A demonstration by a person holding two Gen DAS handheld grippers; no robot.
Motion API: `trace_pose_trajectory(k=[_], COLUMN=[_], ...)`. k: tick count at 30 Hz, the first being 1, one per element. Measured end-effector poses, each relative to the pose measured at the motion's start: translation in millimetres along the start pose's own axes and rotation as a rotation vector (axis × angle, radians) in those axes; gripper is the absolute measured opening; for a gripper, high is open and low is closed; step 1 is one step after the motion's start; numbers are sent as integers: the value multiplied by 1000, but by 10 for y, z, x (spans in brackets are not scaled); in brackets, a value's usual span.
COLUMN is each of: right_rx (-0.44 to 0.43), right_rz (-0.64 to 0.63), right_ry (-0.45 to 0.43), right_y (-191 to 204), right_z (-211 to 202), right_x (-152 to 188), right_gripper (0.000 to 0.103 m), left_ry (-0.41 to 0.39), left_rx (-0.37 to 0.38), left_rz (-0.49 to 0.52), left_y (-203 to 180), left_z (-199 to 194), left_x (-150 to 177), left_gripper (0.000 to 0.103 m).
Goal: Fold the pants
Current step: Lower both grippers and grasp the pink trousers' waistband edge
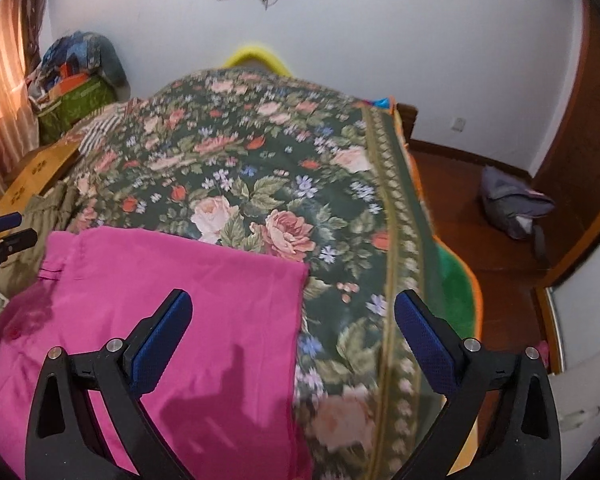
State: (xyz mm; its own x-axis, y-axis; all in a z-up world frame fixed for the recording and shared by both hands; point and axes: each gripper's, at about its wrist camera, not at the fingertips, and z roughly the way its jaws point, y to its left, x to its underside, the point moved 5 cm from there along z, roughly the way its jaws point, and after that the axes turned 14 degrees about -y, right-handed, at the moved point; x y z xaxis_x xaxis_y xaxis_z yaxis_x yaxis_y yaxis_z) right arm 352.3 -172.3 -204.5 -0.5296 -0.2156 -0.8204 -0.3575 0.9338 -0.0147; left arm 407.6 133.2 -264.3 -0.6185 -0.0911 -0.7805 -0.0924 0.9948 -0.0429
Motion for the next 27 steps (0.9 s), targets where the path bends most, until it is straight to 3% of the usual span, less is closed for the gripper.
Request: trace_pose_trajectory(k=[5,7,10,13,15,20,27], right_rx=[-11,5,-11,-47,-77,-81,-70], right_rz=[0,-15,-32,-7,17,3,-7], right_ry=[67,95,150,153,146,125,89], right_y=[-34,-52,-16,-1,-4,45,68], right_z=[383,500,646,683,670,639,536], right_x=[78,114,183,200,181,129,-29], right_gripper=[85,83,68,62,51,10,8], left_ry=[38,60,96,97,100,88,31], left_rx=[-11,0,44,70,93,112,126], left_rz=[-16,-17,-33,-24,-21,-10,-23], left_y=[110,124,107,60,22,-24,11], left_z=[247,316,400,417,428,392,83], left_x=[69,96,155,178,180,160,0], left_gripper=[69,60,47,39,30,15,10])
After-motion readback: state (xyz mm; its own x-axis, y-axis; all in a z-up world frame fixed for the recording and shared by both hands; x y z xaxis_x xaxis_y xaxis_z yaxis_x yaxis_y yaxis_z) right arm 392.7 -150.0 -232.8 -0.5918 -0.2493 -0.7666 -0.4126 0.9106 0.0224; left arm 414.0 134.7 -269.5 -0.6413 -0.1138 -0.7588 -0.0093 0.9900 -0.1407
